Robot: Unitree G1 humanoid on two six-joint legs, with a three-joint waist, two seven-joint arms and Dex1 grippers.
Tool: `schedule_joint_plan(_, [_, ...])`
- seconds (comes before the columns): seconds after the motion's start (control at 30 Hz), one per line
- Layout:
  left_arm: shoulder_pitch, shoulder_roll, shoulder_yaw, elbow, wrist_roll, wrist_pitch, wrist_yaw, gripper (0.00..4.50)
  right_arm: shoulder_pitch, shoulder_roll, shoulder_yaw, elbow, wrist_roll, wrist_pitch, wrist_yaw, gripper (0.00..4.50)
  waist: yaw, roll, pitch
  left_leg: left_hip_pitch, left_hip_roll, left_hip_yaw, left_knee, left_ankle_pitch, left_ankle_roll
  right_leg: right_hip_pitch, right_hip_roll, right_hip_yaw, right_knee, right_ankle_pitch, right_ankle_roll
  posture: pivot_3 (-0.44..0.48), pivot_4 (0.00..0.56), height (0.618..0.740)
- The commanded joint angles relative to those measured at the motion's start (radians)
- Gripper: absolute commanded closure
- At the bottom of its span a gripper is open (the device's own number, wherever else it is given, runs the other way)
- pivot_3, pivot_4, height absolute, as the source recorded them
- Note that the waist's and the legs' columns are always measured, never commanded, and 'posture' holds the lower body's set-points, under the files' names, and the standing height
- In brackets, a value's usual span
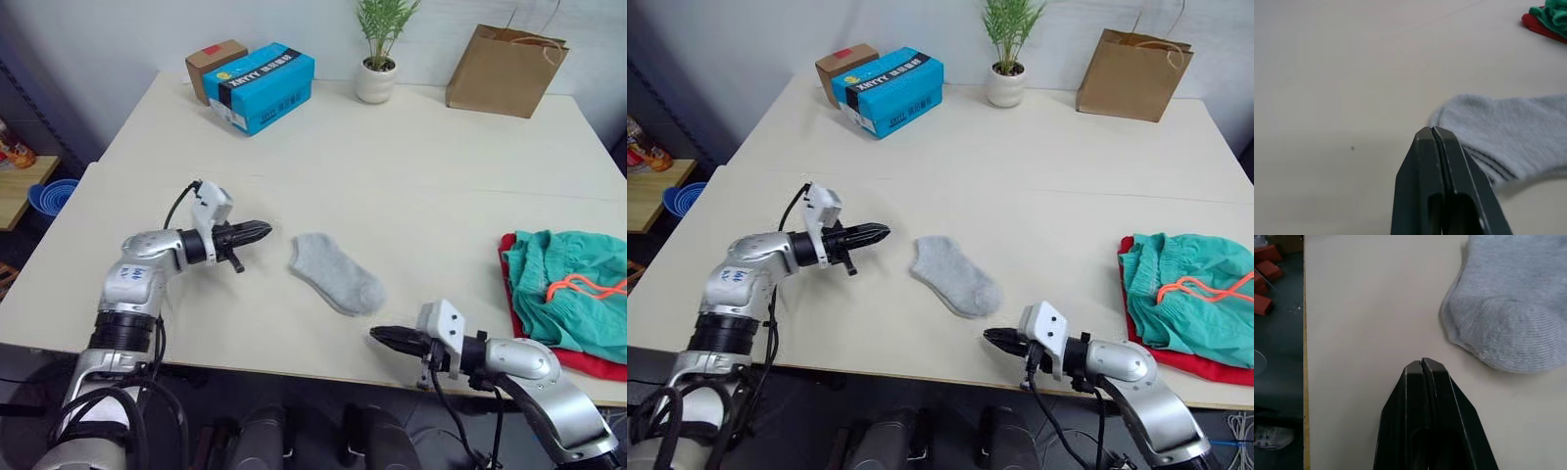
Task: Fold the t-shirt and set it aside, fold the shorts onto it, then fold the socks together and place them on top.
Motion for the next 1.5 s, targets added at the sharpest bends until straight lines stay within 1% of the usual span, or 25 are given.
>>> schedule_joint_plan(0.03, [-0.099,-0.032,-0.054,0.173,0.084,-0.149,-0.043,4.49,-0.066,0.021,0.038,0.022,-0.027,0.038,-0.015,4.5,-0.001,0.0,0.0,0.0,0.0,0.0,0.001,0.0,0.0,0.0,0.0,0.0,0.001,0.0,0.0,0.0,0.15,0.74])
schedule_joint_plan(0.13, [-0.185,-0.062,-0.049,0.347,0.123,-0.247,-0.021,4.49,-0.108,0.028,0.048,0.054,-0.065,0.019,-0.027,4.5,-0.006,-0.001,0.001,0.0,0.0,0.001,0.001,0.0,0.0,-0.001,0.001,0.0,0.002,0.0,0.0,0.0,0.15,0.74])
schedule_joint_plan(0.23, [-0.246,-0.079,-0.075,0.479,0.17,-0.272,-0.042,4.49,-0.142,0.039,0.046,0.078,-0.08,0.03,-0.044,4.5,-0.007,-0.002,0.001,-0.001,0.0,0.002,0.001,0.0,0.0,-0.003,0.001,0.0,0.003,0.0,0.0,0.0,0.15,0.74])
schedule_joint_plan(0.37, [-0.279,-0.088,-0.087,0.564,0.209,-0.26,-0.057,4.49,-0.175,0.047,0.048,0.102,-0.088,0.031,-0.039,4.5,-0.006,-0.002,0.001,-0.001,0.0,0.002,0.002,0.0,0.0,-0.003,0.001,0.001,0.004,0.0,0.0,0.0,0.15,0.74])
schedule_joint_plan(0.43, [-0.275,-0.085,-0.104,0.567,0.228,-0.253,-0.098,4.49,-0.193,0.049,0.052,0.115,-0.09,0.032,-0.032,4.5,-0.006,-0.003,0.001,-0.002,0.0,0.002,0.003,0.0,0.001,-0.003,0.001,0.001,0.004,0.0,0.0,0.0,0.15,0.74])
schedule_joint_plan(0.5, [-0.257,-0.083,-0.114,0.533,0.227,-0.22,-0.159,4.49,-0.209,0.048,0.055,0.133,-0.094,0.029,-0.022,4.5,-0.006,-0.003,0.001,-0.002,0.0,0.002,0.004,0.0,0.001,-0.004,0.001,0.001,0.005,0.0,0.0,0.0,0.15,0.74])
schedule_joint_plan(0.6, [-0.21,-0.068,-0.123,0.435,0.213,-0.157,-0.24,4.49,-0.234,0.041,0.05,0.168,-0.1,0.017,-0.009,4.5,-0.007,-0.003,0.001,-0.002,0.0,0.002,0.005,0.0,0.001,-0.004,0.001,0.001,0.005,0.0,0.0,0.0,0.15,0.74])
schedule_joint_plan(0.73, [-0.107,-0.027,-0.113,0.227,0.186,-0.058,-0.27,4.49,-0.265,0.025,0.037,0.218,-0.108,-0.005,0.014,4.5,-0.016,-0.003,0.001,-0.002,0.001,0.002,0.005,0.0,0.001,-0.004,0.0,0.001,0.005,0.0,0.0,0.0,0.15,0.74])
schedule_joint_plan(0.83, [-0.015,0.005,-0.098,0.061,0.159,0.031,-0.257,4.49,-0.281,0.01,0.031,0.248,-0.107,-0.021,0.041,4.5,-0.026,-0.003,0.001,-0.002,0.001,0.002,0.005,0.0,0.001,-0.004,0.0,0.001,0.006,0.0,0.0,0.0,0.15,0.74])
schedule_joint_plan(0.97, [0.104,0.049,-0.051,-0.142,0.126,0.138,-0.194,4.49,-0.277,-0.03,0.023,0.269,-0.091,-0.043,0.104,4.5,-0.028,-0.003,0.001,-0.002,0.001,0.001,0.005,0.0,0.001,-0.003,0.0,0.001,0.006,0.0,0.0,0.0,0.15,0.74])
schedule_joint_plan(1.03, [0.139,0.065,-0.028,-0.191,0.121,0.156,-0.156,4.49,-0.268,-0.047,0.014,0.271,-0.078,-0.051,0.128,4.5,-0.026,-0.003,0.001,-0.002,0.001,0.001,0.005,0.0,0.001,-0.002,-0.001,0.001,0.006,0.0,0.0,0.0,0.15,0.74])
schedule_joint_plan(1.1, [0.155,0.072,0.01,-0.201,0.12,0.138,-0.101,4.49,-0.251,-0.062,-0.004,0.26,-0.038,-0.029,0.162,4.5,-0.023,-0.003,0.001,-0.002,0.001,0.0,0.005,0.0,0.001,-0.002,-0.001,0.001,0.005,0.0,0.0,0.0,0.15,0.74])
schedule_joint_plan(1.13, [0.161,0.076,0.023,-0.208,0.111,0.137,-0.094,4.49,-0.245,-0.065,-0.014,0.255,-0.028,-0.024,0.169,4.5,-0.023,-0.003,0.001,-0.002,0.001,0.0,0.005,0.0,0.001,-0.002,-0.001,0.001,0.005,0.0,0.0,0.0,0.15,0.74])
schedule_joint_plan(1.17, [0.177,0.082,0.046,-0.242,0.066,0.16,-0.121,4.5,-0.227,-0.077,-0.037,0.229,0.022,0.03,0.191,4.33,-0.024,-0.003,0.001,-0.002,0.001,0.0,0.005,-0.001,0.001,-0.002,-0.001,0.001,0.005,0.0,0.0,0.0,0.15,0.74])
schedule_joint_plan(1.2, [0.194,0.095,0.074,-0.297,0.006,0.221,-0.149,4.5,-0.212,-0.083,-0.074,0.205,0.061,0.045,0.198,4.14,-0.024,-0.003,0.001,-0.002,0.001,0.0,0.005,-0.001,0.001,-0.002,-0.001,0.001,0.005,0.0,0.0,0.0,0.15,0.74])
schedule_joint_plan(1.23, [0.196,0.11,0.099,-0.341,0.0,0.306,-0.105,4.32,-0.202,-0.088,-0.115,0.19,0.096,0.066,0.194,3.97,-0.024,-0.003,0.001,-0.002,0.001,0.0,0.005,-0.001,0.001,-0.002,-0.001,0.001,0.005,0.0,0.0,0.0,0.15,0.74])
schedule_joint_plan(1.27, [0.194,0.139,0.092,-0.376,0.031,0.403,-0.048,4.11,-0.195,-0.098,-0.143,0.177,0.122,0.091,0.196,3.68,-0.024,-0.003,0.001,-0.002,0.001,-0.001,0.005,-0.001,0.001,-0.002,-0.001,0.001,0.005,0.0,0.0,0.0,0.15,0.74])
schedule_joint_plan(1.3, [0.196,0.16,0.087,-0.403,0.036,0.44,-0.031,3.92,-0.196,-0.105,-0.165,0.173,0.137,0.102,0.194,3.37,-0.024,-0.003,0.001,-0.002,0.001,-0.001,0.005,-0.001,0.001,-0.002,-0.001,0.001,0.005,0.0,0.0,0.0,0.15,0.74])
schedule_joint_plan(1.4, [0.181,0.159,0.114,-0.459,-0.075,0.553,-0.053,2.95,-0.205,-0.161,-0.196,0.157,0.191,0.255,0.198,2.22,-0.025,-0.003,0.001,-0.002,0.001,0.0,0.005,-0.001,0.002,-0.001,-0.001,0.001,0.005,0.0,0.0,0.0,0.15,0.74])
schedule_joint_plan(1.43, [0.173,0.156,0.116,-0.463,-0.094,0.58,-0.054,2.64,-0.209,-0.179,-0.197,0.15,0.203,0.313,0.192,1.89,-0.025,-0.003,0.001,-0.001,0.001,-0.001,0.005,-0.001,0.001,-0.001,-0.001,0.001,0.005,0.0,0.0,0.0,0.15,0.74])
schedule_joint_plan(1.47, [0.165,0.158,0.104,-0.459,-0.095,0.586,-0.054,2.28,-0.22,-0.189,-0.202,0.147,0.223,0.37,0.182,1.49,-0.024,-0.003,0.001,-0.001,0.001,-0.001,0.005,-0.001,0.001,-0.001,-0.001,0.001,0.004,0.0,0.0,0.0,0.15,0.74])
schedule_joint_plan(1.5, [0.158,0.16,0.085,-0.453,-0.088,0.579,-0.054,2.01,-0.235,-0.185,-0.212,0.148,0.249,0.411,0.176,1.2,-0.024,-0.003,0.001,-0.001,0.001,-0.001,0.005,-0.001,0.001,-0.001,-0.001,0.001,0.005,0.0,0.0,0.0,0.15,0.74])
